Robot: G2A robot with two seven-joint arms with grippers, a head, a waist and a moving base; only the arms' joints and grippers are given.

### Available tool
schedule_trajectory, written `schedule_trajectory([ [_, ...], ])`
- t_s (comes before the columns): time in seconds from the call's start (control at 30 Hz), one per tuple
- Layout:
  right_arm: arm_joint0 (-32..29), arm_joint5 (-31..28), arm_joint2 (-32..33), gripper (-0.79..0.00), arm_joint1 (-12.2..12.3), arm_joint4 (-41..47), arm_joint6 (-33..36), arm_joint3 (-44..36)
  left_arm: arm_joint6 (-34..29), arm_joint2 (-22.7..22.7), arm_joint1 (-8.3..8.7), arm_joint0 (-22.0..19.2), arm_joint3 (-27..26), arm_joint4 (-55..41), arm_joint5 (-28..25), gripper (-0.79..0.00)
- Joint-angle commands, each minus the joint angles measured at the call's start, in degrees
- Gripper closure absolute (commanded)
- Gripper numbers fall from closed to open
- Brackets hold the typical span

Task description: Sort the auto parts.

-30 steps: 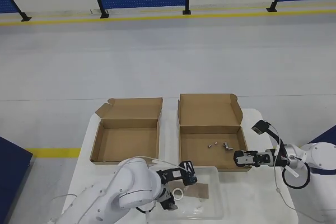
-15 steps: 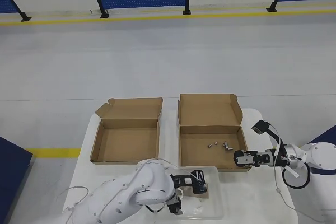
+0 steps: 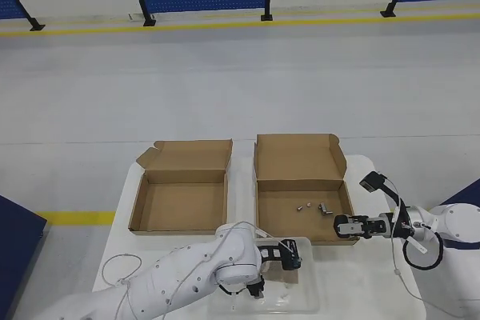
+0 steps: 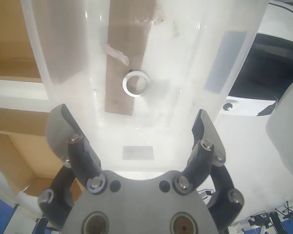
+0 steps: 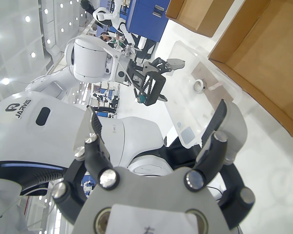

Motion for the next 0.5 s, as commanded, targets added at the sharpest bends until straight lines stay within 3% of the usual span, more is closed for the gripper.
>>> schedule_trajectory([
  [0.0,0.0,0.0,0.0,-0.785,0.0,0.0,0.0,0.0,0.0,0.0,0.02,0.0,0.0,-0.1,0.0,-0.785],
  [0.23,0.0,0.0,0.0,-0.785,0.0,0.0,0.0,0.0,-0.5,0.9,0.0,0.6,1.3,2.7,0.1,-0.785],
  [0.47,0.0,0.0,0.0,-0.785,0.0,0.0,0.0,0.0,0.3,2.1,-1.29,0.2,5.4,4.3,0.2,-0.785],
])
